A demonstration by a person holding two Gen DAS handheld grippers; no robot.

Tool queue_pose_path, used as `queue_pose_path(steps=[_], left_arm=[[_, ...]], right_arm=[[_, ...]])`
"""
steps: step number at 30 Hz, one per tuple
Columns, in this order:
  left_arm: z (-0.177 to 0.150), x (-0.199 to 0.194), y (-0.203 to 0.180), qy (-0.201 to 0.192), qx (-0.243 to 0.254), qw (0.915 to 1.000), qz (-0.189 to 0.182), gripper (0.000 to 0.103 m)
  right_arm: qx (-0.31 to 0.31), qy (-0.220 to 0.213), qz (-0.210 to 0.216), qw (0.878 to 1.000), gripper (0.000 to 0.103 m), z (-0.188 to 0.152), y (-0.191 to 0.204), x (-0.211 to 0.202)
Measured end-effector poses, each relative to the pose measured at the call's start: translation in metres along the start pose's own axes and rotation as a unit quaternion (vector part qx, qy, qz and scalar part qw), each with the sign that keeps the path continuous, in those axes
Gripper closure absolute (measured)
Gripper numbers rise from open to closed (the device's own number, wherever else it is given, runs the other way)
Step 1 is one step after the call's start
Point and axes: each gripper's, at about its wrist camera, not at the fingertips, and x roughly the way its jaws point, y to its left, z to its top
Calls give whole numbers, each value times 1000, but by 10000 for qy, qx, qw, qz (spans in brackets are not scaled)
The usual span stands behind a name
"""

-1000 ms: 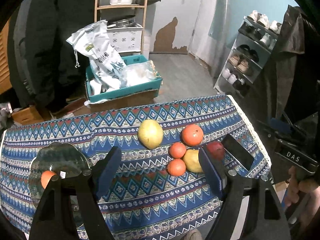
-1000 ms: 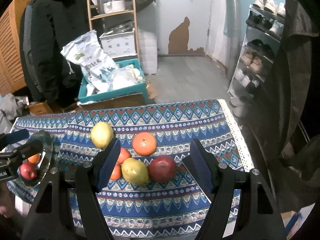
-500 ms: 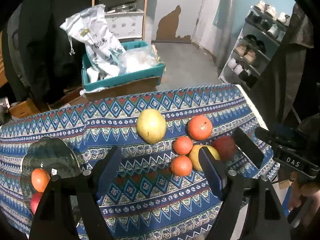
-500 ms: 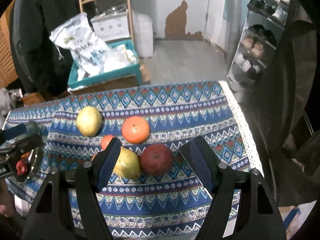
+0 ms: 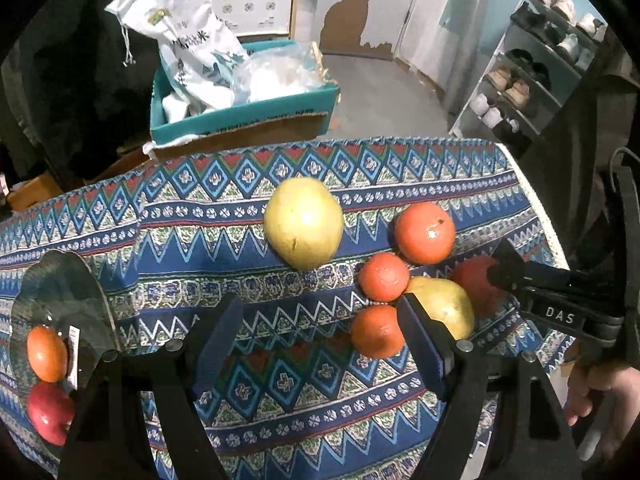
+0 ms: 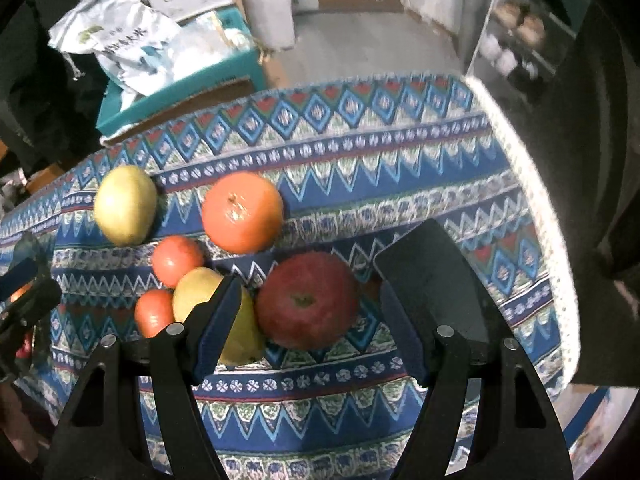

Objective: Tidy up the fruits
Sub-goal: 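Lower the right tool onto a red apple while the left tool approaches the yellow mango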

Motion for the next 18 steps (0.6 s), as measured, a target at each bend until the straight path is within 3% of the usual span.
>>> queue_pose_path(steps=[9,18], left_arm=[[-2,34,6,298,-82,9995,-50,22],[-4,45,0,416,11,9990,-171,22]], right_arm=[[294,418,192,9985,31,-6,-8,34],[1090,745,788,9881,25,-13,-33,58]])
